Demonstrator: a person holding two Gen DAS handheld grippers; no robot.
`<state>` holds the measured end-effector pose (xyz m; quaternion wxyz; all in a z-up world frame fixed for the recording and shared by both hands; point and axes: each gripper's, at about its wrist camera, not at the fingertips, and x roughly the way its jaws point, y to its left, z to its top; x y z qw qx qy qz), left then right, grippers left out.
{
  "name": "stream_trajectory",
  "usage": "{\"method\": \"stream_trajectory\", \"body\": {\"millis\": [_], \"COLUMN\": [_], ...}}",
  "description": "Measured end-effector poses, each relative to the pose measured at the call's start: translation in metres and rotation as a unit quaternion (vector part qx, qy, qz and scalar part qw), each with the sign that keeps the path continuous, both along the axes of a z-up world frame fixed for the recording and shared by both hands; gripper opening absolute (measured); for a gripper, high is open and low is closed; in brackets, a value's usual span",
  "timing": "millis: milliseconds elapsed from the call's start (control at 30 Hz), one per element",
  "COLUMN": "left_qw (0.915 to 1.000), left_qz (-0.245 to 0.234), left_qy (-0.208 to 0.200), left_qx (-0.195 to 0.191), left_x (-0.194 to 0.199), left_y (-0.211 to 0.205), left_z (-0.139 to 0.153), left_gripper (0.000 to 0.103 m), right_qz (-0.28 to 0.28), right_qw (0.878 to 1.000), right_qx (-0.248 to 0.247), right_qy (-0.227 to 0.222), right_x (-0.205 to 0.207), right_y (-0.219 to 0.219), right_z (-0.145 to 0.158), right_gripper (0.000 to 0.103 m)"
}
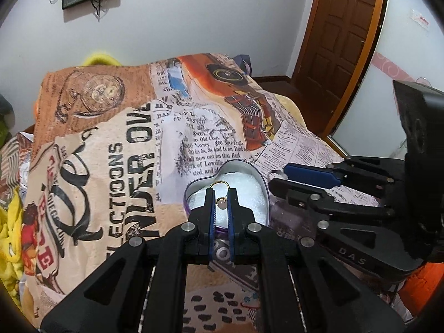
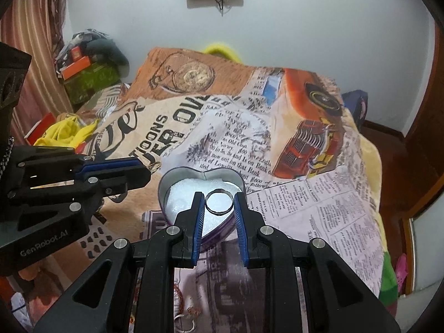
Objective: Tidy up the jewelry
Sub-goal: 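Carry both held rings over the purple heart tin and lower them, then open both tools to drop the rings into the tin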
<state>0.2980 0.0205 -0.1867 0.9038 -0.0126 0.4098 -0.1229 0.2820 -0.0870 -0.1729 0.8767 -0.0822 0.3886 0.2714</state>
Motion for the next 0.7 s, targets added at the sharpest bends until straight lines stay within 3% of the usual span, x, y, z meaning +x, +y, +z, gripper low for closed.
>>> {"method": "stream_trajectory", "body": {"millis": [400,700], "left_qw": [0.9979,0.9988], "left_qz": [-0.027,-0.023], "left_qy": [0.053,0.042], "left_qx": [-0.025,-0.001], "left_x": [0.024,0.020], "left_y": [0.001,0.001], "left_z": [-0.023,-0.021], "left_gripper": [0.006,0.006], "right_qz": [0.022,0.038], "right_qw": [0.999,0.998], "right_qx": [-0.019,-0.035], "right_qy": [0.035,0.037], "right_x": [0.019,0.018], "right_y": [0.011,0.019], "right_z": [-0.015,-0.020], "right_gripper": [0.019,0.019]}}
